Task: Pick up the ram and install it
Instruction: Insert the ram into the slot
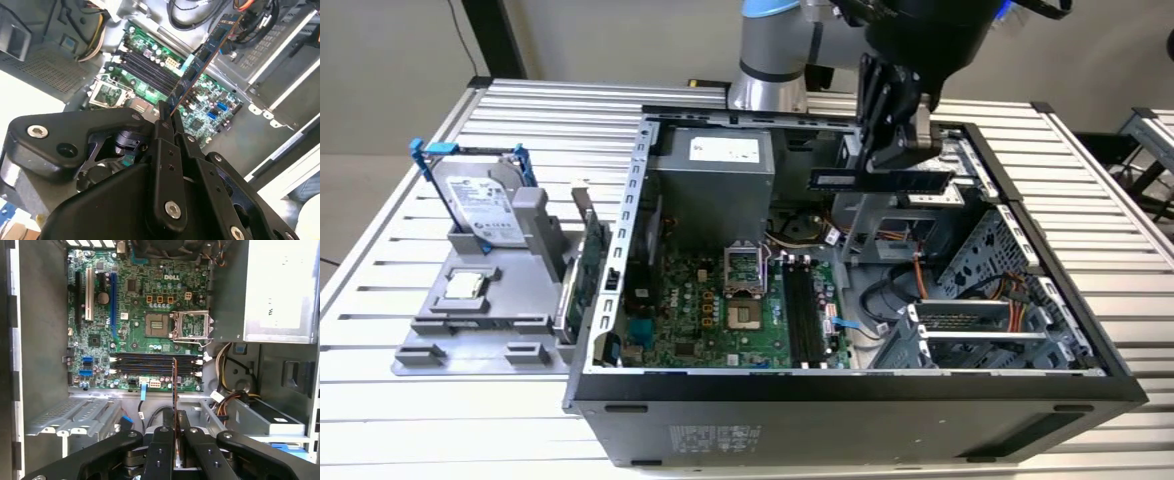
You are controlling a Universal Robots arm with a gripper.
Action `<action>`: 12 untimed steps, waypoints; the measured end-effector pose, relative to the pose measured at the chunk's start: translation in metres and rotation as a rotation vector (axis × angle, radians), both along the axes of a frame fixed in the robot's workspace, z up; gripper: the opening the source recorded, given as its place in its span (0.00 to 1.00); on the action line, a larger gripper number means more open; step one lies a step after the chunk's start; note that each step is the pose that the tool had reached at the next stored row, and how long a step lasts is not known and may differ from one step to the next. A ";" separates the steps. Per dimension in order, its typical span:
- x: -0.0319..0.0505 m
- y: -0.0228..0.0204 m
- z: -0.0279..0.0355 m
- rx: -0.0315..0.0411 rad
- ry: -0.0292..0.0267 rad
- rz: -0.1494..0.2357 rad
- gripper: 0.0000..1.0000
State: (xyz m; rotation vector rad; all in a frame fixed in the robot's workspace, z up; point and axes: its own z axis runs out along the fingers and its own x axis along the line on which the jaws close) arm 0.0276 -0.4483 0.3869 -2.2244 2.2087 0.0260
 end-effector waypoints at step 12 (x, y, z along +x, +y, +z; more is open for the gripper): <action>0.0000 0.0078 0.0001 -0.0003 0.0000 0.000 0.00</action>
